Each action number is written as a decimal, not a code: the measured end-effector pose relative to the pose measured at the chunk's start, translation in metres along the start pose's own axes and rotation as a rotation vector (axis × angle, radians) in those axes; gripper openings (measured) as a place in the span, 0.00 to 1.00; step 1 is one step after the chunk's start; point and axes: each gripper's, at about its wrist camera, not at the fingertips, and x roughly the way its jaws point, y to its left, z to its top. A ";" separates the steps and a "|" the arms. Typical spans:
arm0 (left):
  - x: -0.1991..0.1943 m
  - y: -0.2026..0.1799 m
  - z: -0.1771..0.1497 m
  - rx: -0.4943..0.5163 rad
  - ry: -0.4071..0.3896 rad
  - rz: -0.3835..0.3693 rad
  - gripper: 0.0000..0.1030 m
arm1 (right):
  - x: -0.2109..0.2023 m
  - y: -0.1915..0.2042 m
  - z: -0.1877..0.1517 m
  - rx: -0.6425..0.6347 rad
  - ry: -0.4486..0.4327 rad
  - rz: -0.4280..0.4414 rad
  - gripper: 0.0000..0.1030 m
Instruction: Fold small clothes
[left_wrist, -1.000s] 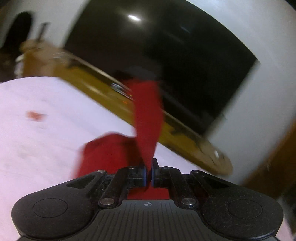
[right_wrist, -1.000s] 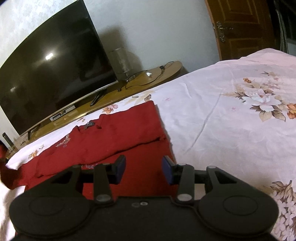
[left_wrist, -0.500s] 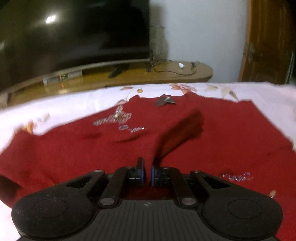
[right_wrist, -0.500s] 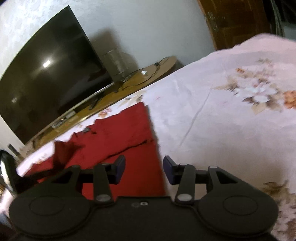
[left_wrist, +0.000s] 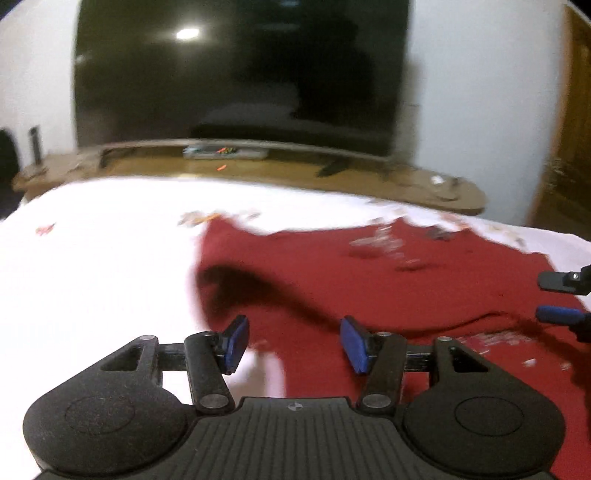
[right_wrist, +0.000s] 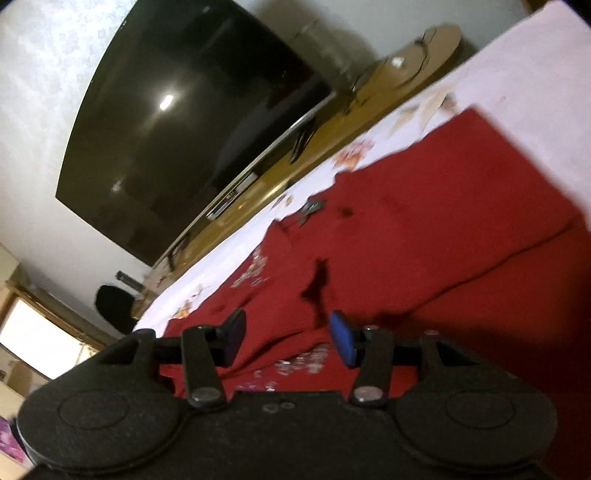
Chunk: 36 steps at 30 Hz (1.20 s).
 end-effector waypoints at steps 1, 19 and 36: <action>0.002 0.008 -0.002 -0.019 0.014 0.010 0.53 | 0.009 -0.001 0.000 0.022 0.015 0.008 0.48; 0.043 0.021 -0.009 -0.064 0.076 0.001 0.53 | 0.028 0.005 0.013 0.042 -0.029 -0.003 0.08; 0.048 0.003 0.002 0.064 0.087 -0.025 0.29 | -0.040 -0.012 0.063 -0.208 -0.187 -0.177 0.08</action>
